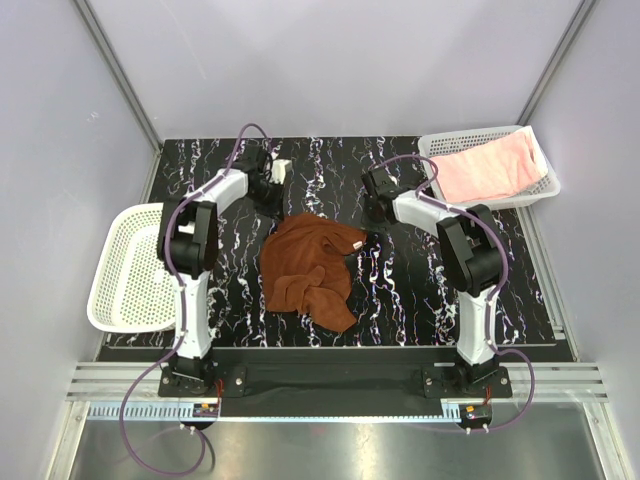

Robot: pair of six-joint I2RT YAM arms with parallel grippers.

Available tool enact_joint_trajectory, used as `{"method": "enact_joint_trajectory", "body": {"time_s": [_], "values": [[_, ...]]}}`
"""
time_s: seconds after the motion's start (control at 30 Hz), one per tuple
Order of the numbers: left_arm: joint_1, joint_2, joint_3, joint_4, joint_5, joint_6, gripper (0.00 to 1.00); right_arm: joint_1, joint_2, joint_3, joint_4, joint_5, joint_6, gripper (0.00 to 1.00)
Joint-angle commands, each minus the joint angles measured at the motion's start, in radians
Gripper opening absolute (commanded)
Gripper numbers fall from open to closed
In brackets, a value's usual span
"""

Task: Fold and stack the towels
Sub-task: Flatten out the crumpled towel

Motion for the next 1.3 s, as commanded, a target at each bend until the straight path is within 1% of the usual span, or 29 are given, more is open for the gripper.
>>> {"method": "enact_joint_trajectory", "body": {"time_s": [0.0, 0.07, 0.13, 0.2, 0.23, 0.3, 0.33, 0.37, 0.47, 0.5, 0.57, 0.6, 0.63, 0.67, 0.7, 0.73, 0.77, 0.8, 0.83, 0.87, 0.9, 0.93, 0.97, 1.0, 1.03, 1.1, 1.17, 1.27], "values": [[0.002, -0.102, -0.029, 0.077, 0.123, -0.072, 0.00, 0.018, 0.065, 0.037, -0.105, 0.069, -0.049, 0.01], [0.001, -0.149, -0.052, 0.126, 0.146, -0.145, 0.00, 0.008, 0.053, 0.091, -0.166, 0.114, -0.086, 0.00], [0.001, -0.215, -0.060, 0.135, 0.156, -0.169, 0.00, 0.001, 0.004, 0.166, -0.199, 0.164, -0.132, 0.00], [0.002, -0.264, -0.052, 0.119, 0.123, -0.170, 0.00, -0.003, -0.050, 0.219, -0.229, 0.223, -0.161, 0.00], [0.002, -0.292, -0.028, 0.105, 0.095, -0.166, 0.00, -0.003, -0.105, 0.238, -0.242, 0.313, -0.195, 0.00], [0.007, -0.381, -0.006, 0.077, 0.029, -0.169, 0.00, -0.006, -0.177, 0.304, -0.286, 0.411, -0.225, 0.00], [0.011, -0.416, 0.003, 0.080, 0.020, -0.178, 0.00, -0.008, -0.199, 0.325, -0.298, 0.471, -0.265, 0.00], [0.014, -0.494, 0.006, 0.097, 0.014, -0.186, 0.00, -0.011, -0.226, 0.364, -0.301, 0.485, -0.288, 0.00], [0.014, -0.595, 0.029, 0.109, -0.003, -0.204, 0.00, -0.012, -0.348, 0.391, -0.277, 0.488, -0.353, 0.00], [0.016, -0.650, 0.037, 0.102, 0.016, -0.206, 0.00, -0.012, -0.421, 0.398, -0.275, 0.482, -0.357, 0.00], [0.014, -0.698, 0.037, 0.077, 0.069, -0.213, 0.00, -0.011, -0.510, 0.357, -0.251, 0.429, -0.380, 0.00], [0.011, -0.756, 0.020, 0.071, 0.116, -0.219, 0.00, -0.011, -0.614, 0.323, -0.231, 0.410, -0.385, 0.00], [0.005, -0.790, -0.007, 0.073, 0.122, -0.239, 0.00, -0.011, -0.669, 0.283, -0.188, 0.354, -0.382, 0.00], [-0.001, -0.834, -0.043, 0.098, 0.135, -0.247, 0.00, -0.011, -0.731, 0.193, -0.167, 0.326, -0.379, 0.00], [-0.006, -0.876, -0.139, 0.123, 0.173, -0.256, 0.00, -0.009, -0.850, 0.147, -0.145, 0.291, -0.377, 0.00], [-0.013, -0.960, -0.182, 0.152, 0.197, -0.282, 0.00, -0.009, -0.913, 0.101, -0.104, 0.215, -0.358, 0.00], [-0.016, -1.002, -0.236, 0.216, 0.222, -0.301, 0.00, -0.009, -0.975, 0.007, -0.078, 0.170, -0.351, 0.00], [-0.019, -1.042, -0.314, 0.256, 0.269, -0.322, 0.00, -0.009, -1.095, -0.039, -0.049, 0.115, -0.348, 0.00], [-0.028, -1.126, -0.363, 0.302, 0.294, -0.385, 0.00, -0.009, -1.159, -0.088, 0.034, -0.018, -0.357, 0.00], [-0.033, -1.161, -0.405, 0.426, 0.357, -0.434, 0.00, -0.008, -1.217, -0.174, 0.072, -0.063, -0.347, 0.00], [-0.056, -1.200, -0.475, 0.500, 0.397, -0.486, 0.00, -0.009, -1.312, -0.202, 0.099, -0.122, -0.330, 0.00], [-0.073, -1.249, -0.495, 0.564, 0.423, -0.567, 0.00, -0.009, -1.352, -0.220, 0.123, -0.127, -0.304, 0.00], [-0.093, -1.272, -0.505, 0.627, 0.429, -0.589, 0.00, -0.009, -1.385, -0.234, 0.122, -0.128, -0.293, 0.00], [-0.134, -1.289, -0.505, 0.626, 0.414, -0.595, 0.00, -0.009, -1.430, -0.233, 0.117, -0.131, -0.279, 0.00], [-0.150, -1.297, -0.474, 0.607, 0.409, -0.579, 0.00, -0.009, -1.449, -0.227, 0.104, -0.136, -0.270, 0.00], [-0.173, -1.315, -0.433, 0.518, 0.393, -0.554, 0.00, -0.009, -1.468, -0.187, 0.081, -0.147, -0.264, 0.00], [-0.174, -1.326, -0.378, 0.458, 0.391, -0.534, 0.00, -0.009, -1.465, -0.135, 0.057, -0.182, -0.256, 0.00], [-0.176, -1.340, -0.319, 0.424, 0.385, -0.537, 0.00, -0.009, -1.455, -0.083, 0.064, -0.213, -0.235, 0.00]]}}
